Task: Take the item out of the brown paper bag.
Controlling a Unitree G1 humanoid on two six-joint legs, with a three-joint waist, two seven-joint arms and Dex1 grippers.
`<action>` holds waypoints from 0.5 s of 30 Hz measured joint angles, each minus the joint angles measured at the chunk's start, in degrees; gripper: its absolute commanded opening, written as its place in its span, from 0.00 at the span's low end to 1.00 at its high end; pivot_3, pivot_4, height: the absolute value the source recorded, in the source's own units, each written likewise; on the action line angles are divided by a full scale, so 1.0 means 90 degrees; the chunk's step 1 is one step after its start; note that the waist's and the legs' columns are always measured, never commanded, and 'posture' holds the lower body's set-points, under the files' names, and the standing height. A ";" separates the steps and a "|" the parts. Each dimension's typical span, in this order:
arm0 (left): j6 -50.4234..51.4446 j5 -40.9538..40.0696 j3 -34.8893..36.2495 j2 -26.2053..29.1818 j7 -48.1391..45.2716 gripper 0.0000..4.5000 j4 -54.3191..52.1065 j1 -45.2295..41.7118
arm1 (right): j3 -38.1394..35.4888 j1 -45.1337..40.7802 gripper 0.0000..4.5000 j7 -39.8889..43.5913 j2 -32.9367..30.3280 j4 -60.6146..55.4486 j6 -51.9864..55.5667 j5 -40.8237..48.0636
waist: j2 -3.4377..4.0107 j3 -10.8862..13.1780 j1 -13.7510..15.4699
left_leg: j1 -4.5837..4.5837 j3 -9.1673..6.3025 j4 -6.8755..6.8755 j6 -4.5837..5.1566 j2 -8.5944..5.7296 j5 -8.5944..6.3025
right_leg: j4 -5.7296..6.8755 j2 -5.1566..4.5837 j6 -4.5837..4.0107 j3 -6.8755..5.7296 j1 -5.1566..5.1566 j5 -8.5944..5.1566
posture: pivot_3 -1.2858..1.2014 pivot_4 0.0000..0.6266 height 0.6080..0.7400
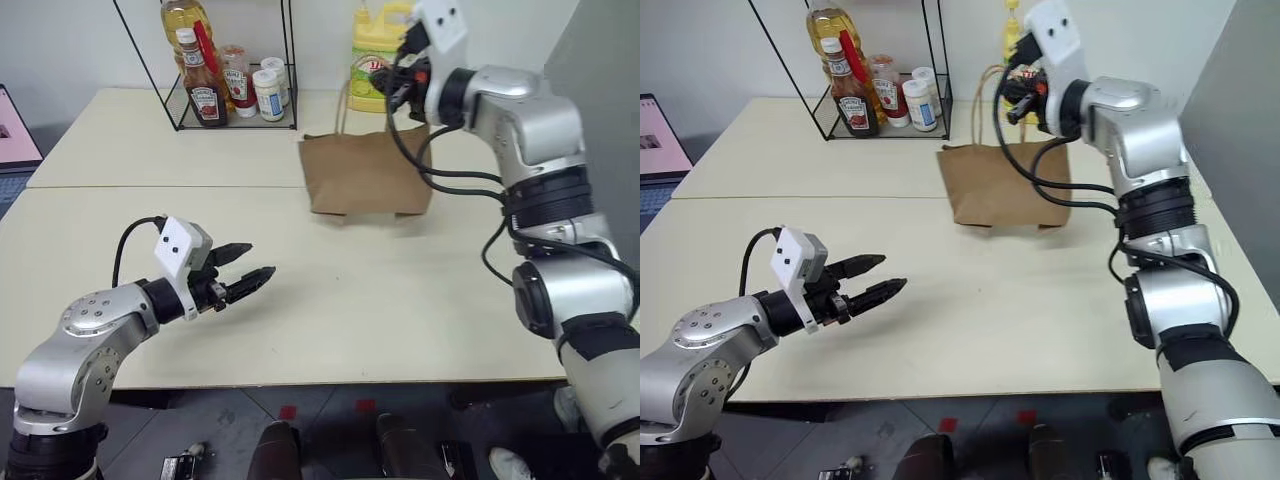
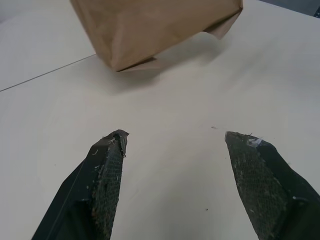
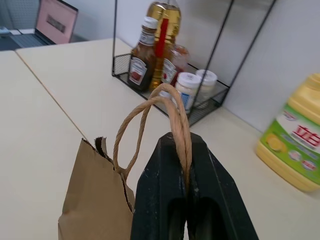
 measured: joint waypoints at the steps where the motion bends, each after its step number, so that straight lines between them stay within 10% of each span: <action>1: -0.0003 0.0000 0.0011 -0.0005 0.0037 0.74 0.0001 0.0007 | 0.0000 -0.0052 0.01 -0.0044 0.0123 0.0063 -0.0054 -0.0035 | 0.0000 0.0000 -0.0001 | 0.0000 -0.0001 0.0000 0.0000 0.0000 0.0000 | 0.0001 -0.0001 -0.0001 -0.0002 0.0000 0.0000 | 0.52 0.24 1.00; 15: -0.0164 -0.0001 0.0092 -0.0032 0.0211 0.74 0.0011 0.0124 | 0.0050 -0.0198 0.01 -0.0337 0.1190 0.1084 -0.0787 -0.0458 | 0.0001 0.0000 -0.0063 | -0.0001 -0.0006 -0.0001 -0.0002 0.0001 0.0001 | 0.0006 -0.0002 -0.0005 -0.0013 0.0000 -0.0003 | 0.52 0.24 1.00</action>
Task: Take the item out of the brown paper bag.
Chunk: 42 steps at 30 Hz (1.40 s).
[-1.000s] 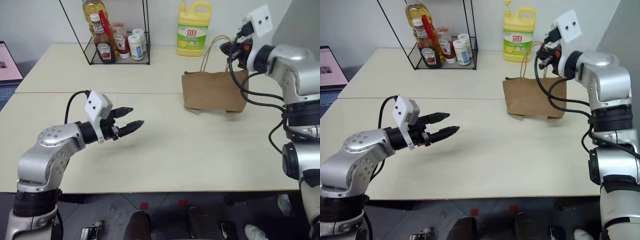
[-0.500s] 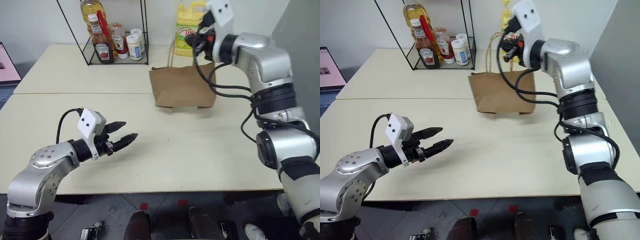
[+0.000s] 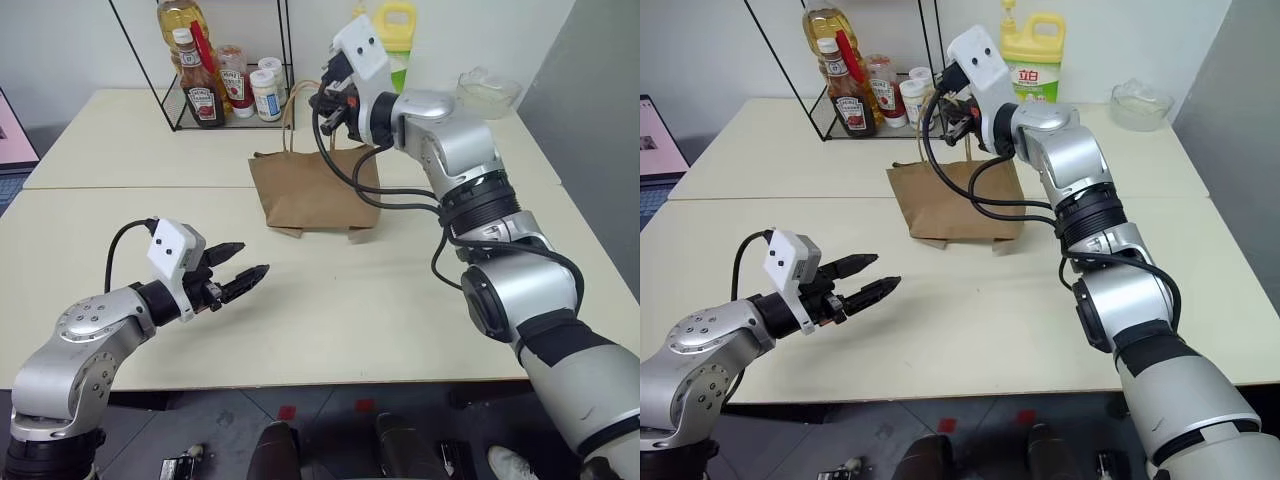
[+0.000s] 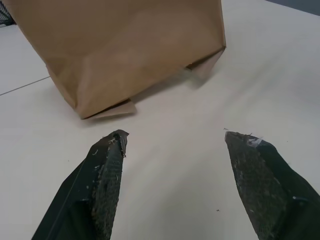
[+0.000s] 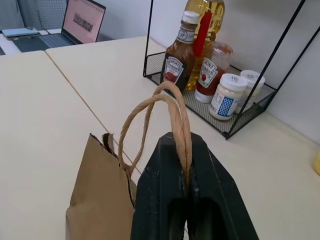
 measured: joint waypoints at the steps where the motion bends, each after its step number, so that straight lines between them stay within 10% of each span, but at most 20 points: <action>1: -0.0004 0.0000 0.0000 -0.0001 0.0008 0.74 0.0000 0.0000 | 0.0007 0.0000 0.01 0.0011 -0.0001 0.0005 -0.0043 -0.0019 | 0.0000 0.0000 -0.0005 | 0.0000 -0.0001 0.0000 0.0000 0.0000 0.0000 | 0.0001 0.0000 0.0000 -0.0001 0.0000 0.0000 | 0.52 0.24 1.00; 16: -0.0113 0.0002 -0.0032 -0.0058 0.0113 0.74 0.0010 -0.0130 | 0.0192 0.0030 0.01 0.0303 -0.0056 0.0149 -0.0408 -0.0311 | 0.0000 0.0000 -0.0025 | 0.0001 -0.0002 0.0000 0.0000 0.0000 0.0000 | 0.0002 0.0000 -0.0001 -0.0002 0.0001 0.0000 | 0.52 0.24 1.00; 27: -0.0133 0.0002 -0.0138 -0.0130 0.0121 0.74 0.0031 -0.0298 | 0.0374 0.0449 0.77 0.0871 -0.0524 -0.0505 -0.0227 -0.0468 | 0.0000 0.0000 -0.0023 | 0.0002 -0.0005 0.0001 0.0000 -0.0001 0.0000 | 0.0001 -0.0002 0.0000 -0.0006 0.0005 0.0000 | 0.52 0.24 1.00; 36: -0.0052 -0.0188 -0.0266 -0.0239 0.0156 0.74 0.0191 -0.1019 | 0.0282 0.2528 0.85 0.1968 -0.2453 -0.4584 0.1808 0.0094 | -0.0001 0.0000 0.0104 | -0.0002 -0.0020 0.0006 0.0001 -0.0004 0.0000 | 0.0001 -0.0003 0.0000 -0.0020 0.0011 -0.0001 | 0.52 0.24 1.00; 42: -0.0126 -0.0048 -0.0407 -0.0100 0.0011 0.41 0.1259 -0.2216 | -0.0860 0.4139 0.86 0.1796 -0.3160 -0.7651 0.3973 0.1265 | -0.0001 0.0000 0.0124 | 0.0002 -0.0029 0.0013 0.0003 -0.0005 0.0000 | 0.0001 0.0005 0.0000 -0.0016 0.0014 -0.0001 | 0.52 0.24 1.00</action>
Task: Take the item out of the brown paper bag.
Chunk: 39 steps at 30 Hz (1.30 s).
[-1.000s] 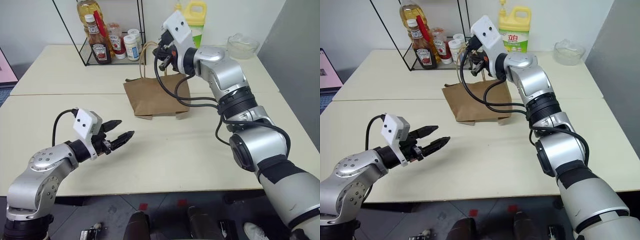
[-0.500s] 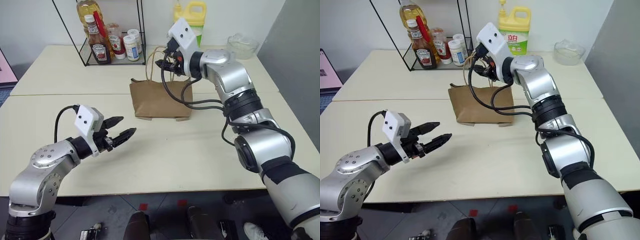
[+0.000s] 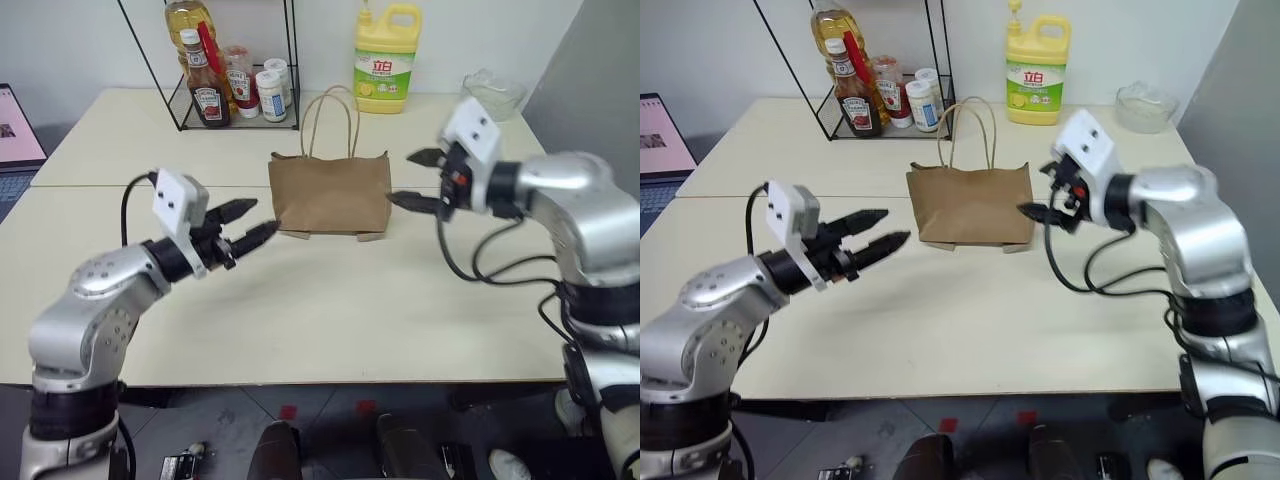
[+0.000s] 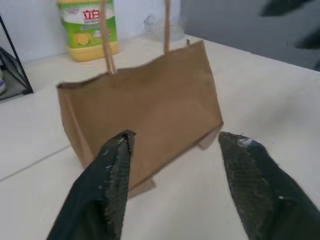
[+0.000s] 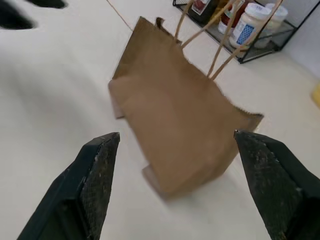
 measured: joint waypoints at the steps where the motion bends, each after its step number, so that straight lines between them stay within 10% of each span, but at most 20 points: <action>1: -0.0093 0.0133 -0.0122 0.0056 -0.0068 0.34 0.0249 -0.0213 | -0.0185 0.0155 0.86 -0.0064 -0.0003 -0.0386 0.0240 0.0174 | 0.0000 0.0000 0.0005 | 0.0000 -0.0003 0.0000 0.0000 0.0000 0.0000 | 0.0001 0.0002 0.0000 -0.0002 0.0001 0.0000 | 0.52 0.24 1.00; 6: -0.0927 0.1031 -0.0849 0.0065 -0.0485 0.01 0.2318 -0.1971 | -0.0862 0.0904 0.86 -0.0691 0.0337 -0.1992 0.1488 0.0957 | -0.0001 0.0000 0.0060 | -0.0005 -0.0016 0.0012 0.0000 -0.0004 0.0000 | -0.0001 0.0004 0.0000 -0.0013 0.0008 0.0000 | 0.52 0.24 1.00; 20: -0.4753 0.4127 -0.2321 -0.1091 -0.0038 0.00 0.9511 -0.5915 | -0.2192 0.1450 0.86 -0.2271 0.1479 -0.3410 0.2989 0.1603 | 0.0000 0.0000 0.0119 | -0.0051 -0.0053 0.0017 0.0001 -0.0011 0.0000 | -0.0006 0.0005 -0.0003 -0.0042 -0.0011 -0.0002 | 0.52 0.24 1.00; 27: -0.5122 0.4842 -0.2430 -0.1457 0.0212 0.00 1.0263 -0.6066 | -0.2232 0.1580 0.86 -0.2657 0.1413 -0.3422 0.2989 0.2117 | 0.0000 0.0000 0.0115 | -0.0057 -0.0062 0.0019 0.0001 -0.0011 0.0002 | -0.0004 0.0005 -0.0003 -0.0053 -0.0009 -0.0002 | 0.52 0.24 1.00; 39: -0.5146 0.4857 -0.2290 -0.1083 -0.2768 0.00 1.0145 -0.6071 | -0.2719 0.1896 0.86 -0.2747 0.0834 -0.3428 0.2988 0.3651 | 0.0000 0.0000 0.0110 | -0.0066 -0.0111 0.0022 0.0004 -0.0010 0.0009 | 0.0000 0.0004 -0.0009 -0.0106 0.0003 -0.0005 | 0.52 0.24 1.00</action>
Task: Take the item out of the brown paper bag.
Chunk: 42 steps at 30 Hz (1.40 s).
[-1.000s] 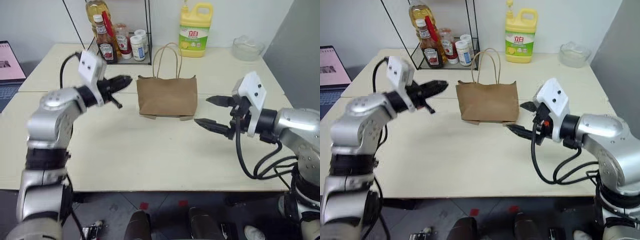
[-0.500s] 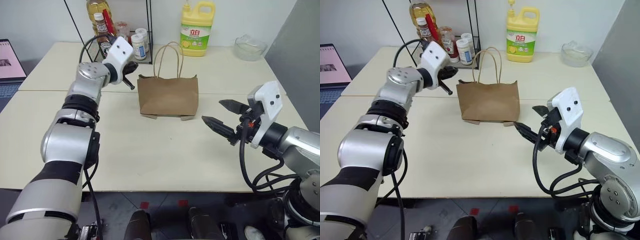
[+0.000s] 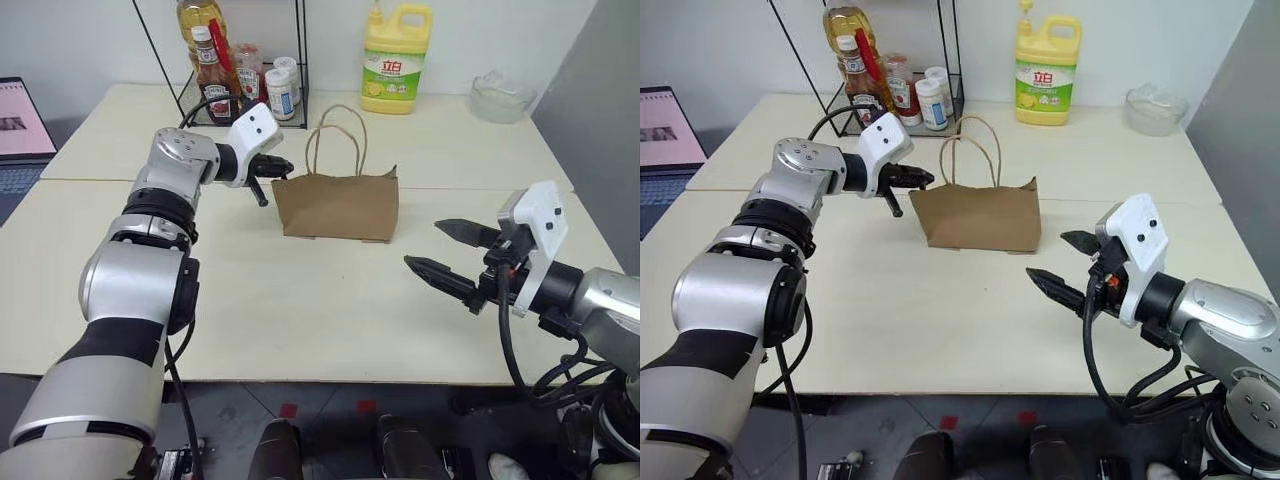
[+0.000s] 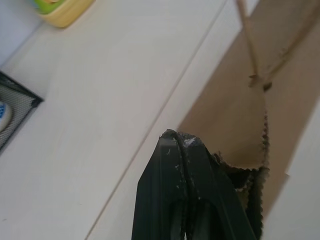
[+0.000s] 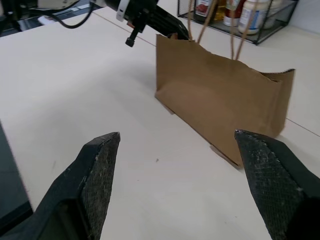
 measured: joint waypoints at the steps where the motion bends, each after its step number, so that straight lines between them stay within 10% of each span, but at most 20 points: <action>1: -0.0005 -0.0028 -0.0003 0.0089 -0.0447 0.00 -0.0103 0.0085 | 0.0000 0.0042 0.86 0.0014 -0.0077 0.0000 0.0000 0.0125 | 0.0000 0.0000 -0.0004 | 0.0000 -0.0001 0.0000 -0.0001 0.0000 0.0001 | 0.0002 0.0000 -0.0004 -0.0002 0.0001 -0.0002 | 0.52 0.24 1.00; 9: 0.0224 -0.0302 -0.0105 0.0496 -0.2793 0.00 -0.1552 0.1324 | 0.0013 0.0214 0.86 -0.0168 -0.0539 0.0025 -0.0200 0.0758 | 0.0001 -0.0001 -0.0047 | -0.0002 -0.0026 0.0000 0.0001 0.0005 0.0010 | 0.0010 -0.0001 -0.0015 -0.0030 0.0010 -0.0008 | 0.52 0.24 1.00; 21: 0.1682 -0.1730 -0.0713 0.1538 -0.3114 0.00 -0.5847 0.3352 | 0.0210 0.0752 0.86 -0.0590 -0.1222 0.0115 -0.0942 0.1349 | 0.0001 0.0000 -0.0028 | -0.0004 -0.0042 0.0021 -0.0003 0.0009 0.0019 | 0.0018 -0.0001 -0.0017 -0.0043 0.0020 -0.0010 | 0.52 0.24 1.00; 26: 0.0969 -0.2026 -0.0570 0.2007 -0.3116 0.12 -0.6721 0.3386 | 0.0343 0.1150 0.86 -0.0681 -0.1573 0.0055 -0.1362 0.1451 | 0.0004 -0.0002 -0.0023 | -0.0005 -0.0041 0.0024 -0.0002 0.0010 0.0019 | 0.0018 -0.0001 -0.0017 -0.0042 0.0020 -0.0010 | 0.52 0.24 1.00; 32: -0.1176 -0.2043 -0.1246 0.2152 -0.3129 0.51 -0.7082 0.4152 | 0.0841 0.1470 0.86 -0.0743 -0.1883 0.0013 -0.1767 0.1639 | 0.0007 -0.0004 0.0003 | -0.0006 -0.0041 0.0031 -0.0002 0.0010 0.0019 | 0.0018 0.0000 -0.0018 -0.0042 0.0023 -0.0010 | 0.52 0.24 1.00; 42: -0.3204 -0.1708 -0.1577 0.1289 -0.3109 0.51 -0.6199 0.4209 | 0.1415 0.1786 0.86 -0.1027 -0.2270 -0.0013 -0.2295 0.1903 | 0.0007 -0.0004 0.0073 | -0.0009 -0.0043 0.0048 0.0000 0.0008 0.0018 | 0.0017 0.0000 -0.0017 -0.0043 0.0029 -0.0010 | 0.52 0.24 1.00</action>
